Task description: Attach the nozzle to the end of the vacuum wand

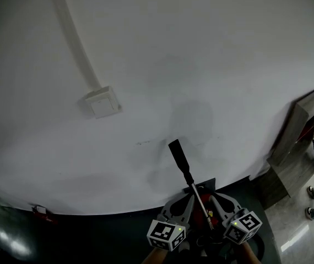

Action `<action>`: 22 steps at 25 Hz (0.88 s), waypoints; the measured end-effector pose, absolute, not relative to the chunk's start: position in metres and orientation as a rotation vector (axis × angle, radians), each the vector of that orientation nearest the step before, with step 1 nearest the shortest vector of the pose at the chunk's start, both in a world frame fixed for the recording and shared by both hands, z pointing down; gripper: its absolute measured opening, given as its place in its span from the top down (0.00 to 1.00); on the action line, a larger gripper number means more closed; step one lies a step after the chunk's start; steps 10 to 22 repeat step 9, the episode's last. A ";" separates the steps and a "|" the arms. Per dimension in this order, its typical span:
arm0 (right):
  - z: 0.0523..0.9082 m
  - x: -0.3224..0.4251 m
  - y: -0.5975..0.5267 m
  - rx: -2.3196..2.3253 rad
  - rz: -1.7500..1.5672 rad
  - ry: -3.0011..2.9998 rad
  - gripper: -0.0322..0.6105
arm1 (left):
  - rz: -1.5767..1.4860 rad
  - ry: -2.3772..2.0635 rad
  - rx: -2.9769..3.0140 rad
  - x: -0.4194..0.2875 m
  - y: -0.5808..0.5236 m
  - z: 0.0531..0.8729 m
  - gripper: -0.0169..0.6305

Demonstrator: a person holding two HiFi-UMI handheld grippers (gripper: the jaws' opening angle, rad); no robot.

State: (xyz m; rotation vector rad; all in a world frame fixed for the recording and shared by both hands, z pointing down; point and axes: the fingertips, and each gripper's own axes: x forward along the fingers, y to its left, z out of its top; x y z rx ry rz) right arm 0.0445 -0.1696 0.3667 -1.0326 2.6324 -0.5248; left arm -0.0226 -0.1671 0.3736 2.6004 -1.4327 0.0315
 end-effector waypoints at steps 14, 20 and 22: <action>0.370 0.039 -0.173 -1.010 -0.546 2.638 0.92 | 0.000 -1.434 2.577 -0.033 -0.172 0.377 0.97; 0.370 0.039 -0.173 -1.010 -0.546 2.638 0.92 | 0.000 -1.434 2.577 -0.033 -0.172 0.377 0.97; 0.370 0.039 -0.173 -1.010 -0.546 2.638 0.92 | 0.000 -1.434 2.577 -0.033 -0.172 0.377 0.97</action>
